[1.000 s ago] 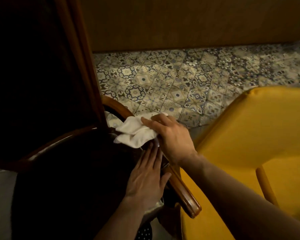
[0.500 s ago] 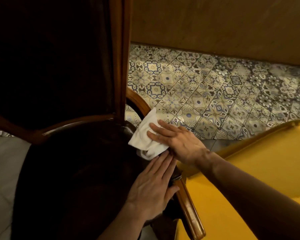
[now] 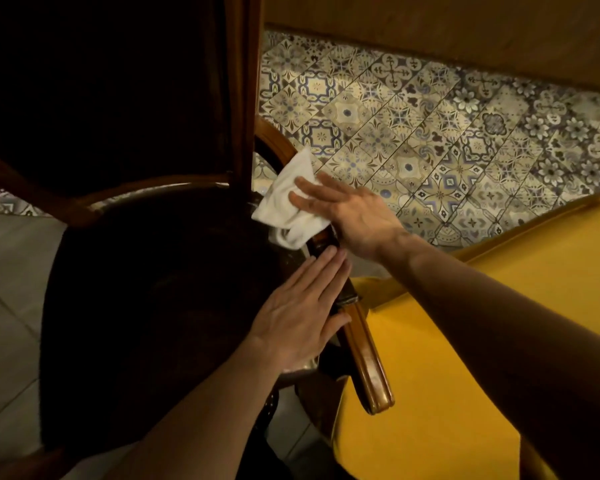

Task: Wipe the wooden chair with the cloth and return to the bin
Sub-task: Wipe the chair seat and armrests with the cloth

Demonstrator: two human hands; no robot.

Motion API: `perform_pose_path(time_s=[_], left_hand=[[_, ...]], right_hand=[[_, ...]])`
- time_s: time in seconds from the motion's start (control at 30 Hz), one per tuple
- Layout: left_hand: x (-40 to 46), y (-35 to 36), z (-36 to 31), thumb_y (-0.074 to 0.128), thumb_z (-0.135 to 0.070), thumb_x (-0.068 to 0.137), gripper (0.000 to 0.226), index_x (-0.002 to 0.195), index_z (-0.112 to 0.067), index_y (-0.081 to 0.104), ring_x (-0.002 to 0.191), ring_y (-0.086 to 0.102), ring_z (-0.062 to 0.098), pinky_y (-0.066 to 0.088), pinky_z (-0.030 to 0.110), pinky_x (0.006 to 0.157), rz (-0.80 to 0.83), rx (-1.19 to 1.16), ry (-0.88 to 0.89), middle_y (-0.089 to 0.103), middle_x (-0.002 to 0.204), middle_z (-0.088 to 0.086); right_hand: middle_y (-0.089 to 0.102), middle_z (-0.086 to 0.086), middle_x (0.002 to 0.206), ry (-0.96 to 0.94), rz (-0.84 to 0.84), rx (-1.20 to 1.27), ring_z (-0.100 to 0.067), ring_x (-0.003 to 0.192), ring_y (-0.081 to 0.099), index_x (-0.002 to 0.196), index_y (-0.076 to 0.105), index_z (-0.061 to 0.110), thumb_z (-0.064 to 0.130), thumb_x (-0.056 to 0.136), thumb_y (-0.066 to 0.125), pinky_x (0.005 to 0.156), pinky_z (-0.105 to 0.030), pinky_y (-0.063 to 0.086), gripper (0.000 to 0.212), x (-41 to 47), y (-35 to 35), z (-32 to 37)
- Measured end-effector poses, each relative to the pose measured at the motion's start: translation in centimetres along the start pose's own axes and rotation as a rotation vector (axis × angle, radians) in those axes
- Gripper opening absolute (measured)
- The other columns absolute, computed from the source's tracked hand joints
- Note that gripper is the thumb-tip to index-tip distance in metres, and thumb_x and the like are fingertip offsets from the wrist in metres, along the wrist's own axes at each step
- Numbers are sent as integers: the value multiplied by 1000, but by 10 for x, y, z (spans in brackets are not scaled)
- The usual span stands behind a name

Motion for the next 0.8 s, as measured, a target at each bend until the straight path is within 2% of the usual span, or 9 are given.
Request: perform_pose_path(time_s=[0.1,0.27,0.6,0.8], left_hand=[[-1,0,-1,19,-54,103,73,157,-8,2,150,-18,20,5,42,123,2,7,0,-11,165,11],[-2,0,-1,14,-55,103,73,157,-9,0,149,-20,19,3,42,123,0,4,-2,-10,165,10],[-3,0,-2,9,-56,102,73,157,-10,-1,149,-20,17,1,41,123,-14,-7,-13,-10,166,8],[-3,-10,-1,9,-56,102,73,157,-11,-6,147,-25,16,-1,40,122,46,-4,10,-15,165,7]], right_hand=[[9,17,163,22,-19,-2,-18,150,6,153,20,42,-3,87,53,107,-53,30,86,9,-1,-1],[9,17,163,57,-31,-2,-19,150,5,153,20,44,15,98,48,109,-53,28,68,26,-5,-1],[12,13,164,88,-43,-48,-19,150,6,153,20,43,17,99,45,109,-52,30,65,38,-7,0],[11,13,164,78,0,-33,-18,150,6,154,18,41,16,99,44,110,-52,30,65,36,-13,3]])
Point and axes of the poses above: each hand's wrist, its own x-axis towards the middle knuckle, its own y-axis out of the palm, z = x × y, the point moved 3 cm from there along x, towards the middle knuckle
